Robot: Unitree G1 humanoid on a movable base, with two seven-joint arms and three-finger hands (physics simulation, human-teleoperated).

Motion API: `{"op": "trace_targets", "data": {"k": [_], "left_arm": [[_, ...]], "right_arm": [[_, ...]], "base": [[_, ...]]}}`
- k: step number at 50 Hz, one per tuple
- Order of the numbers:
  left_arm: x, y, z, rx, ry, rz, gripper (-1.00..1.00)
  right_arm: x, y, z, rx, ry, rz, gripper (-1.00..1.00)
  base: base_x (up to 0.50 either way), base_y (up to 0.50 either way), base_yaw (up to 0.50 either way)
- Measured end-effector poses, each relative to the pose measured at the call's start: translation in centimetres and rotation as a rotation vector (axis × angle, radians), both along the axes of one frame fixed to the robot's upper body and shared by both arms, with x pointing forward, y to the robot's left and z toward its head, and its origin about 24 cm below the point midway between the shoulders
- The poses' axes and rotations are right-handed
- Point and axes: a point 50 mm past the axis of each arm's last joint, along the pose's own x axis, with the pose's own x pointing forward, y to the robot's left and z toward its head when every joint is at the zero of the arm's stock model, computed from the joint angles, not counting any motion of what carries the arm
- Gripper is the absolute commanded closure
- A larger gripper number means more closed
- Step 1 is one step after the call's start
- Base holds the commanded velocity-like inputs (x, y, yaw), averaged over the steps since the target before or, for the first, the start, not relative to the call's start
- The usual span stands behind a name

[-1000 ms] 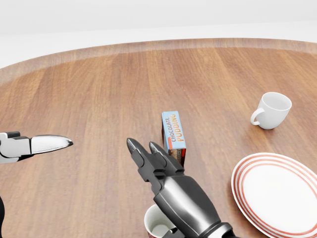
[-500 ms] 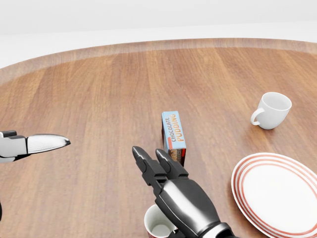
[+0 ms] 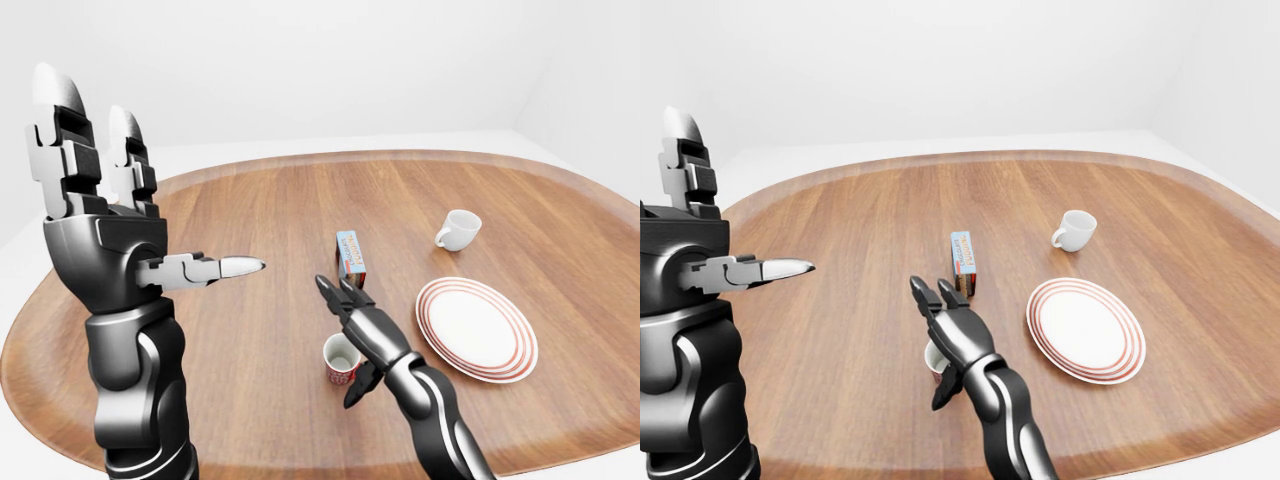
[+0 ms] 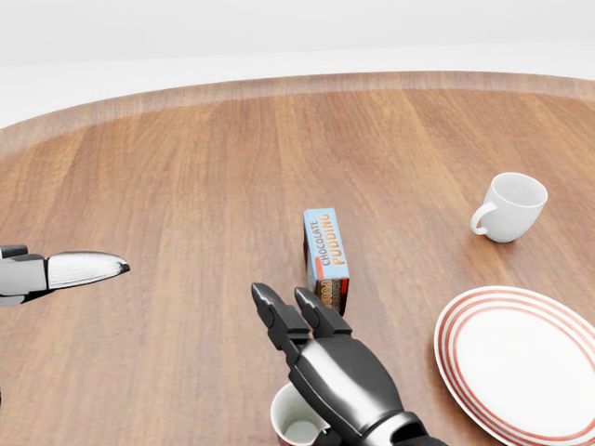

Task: Pick up the red mug and put it on the plate

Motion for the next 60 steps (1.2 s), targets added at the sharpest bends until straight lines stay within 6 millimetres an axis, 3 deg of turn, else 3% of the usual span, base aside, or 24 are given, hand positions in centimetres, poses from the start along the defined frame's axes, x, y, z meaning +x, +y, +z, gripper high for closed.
{"op": "trace_targets", "data": {"k": [60], "left_arm": [[-0.1, -0.1, -0.1, -0.002, 0.004, -0.002, -1.00]], "right_arm": [[1.9, -0.1, -3.7, -0.076, 0.108, -0.054, -1.00]], "base": [[0.00, 0.00, 0.00]]}}
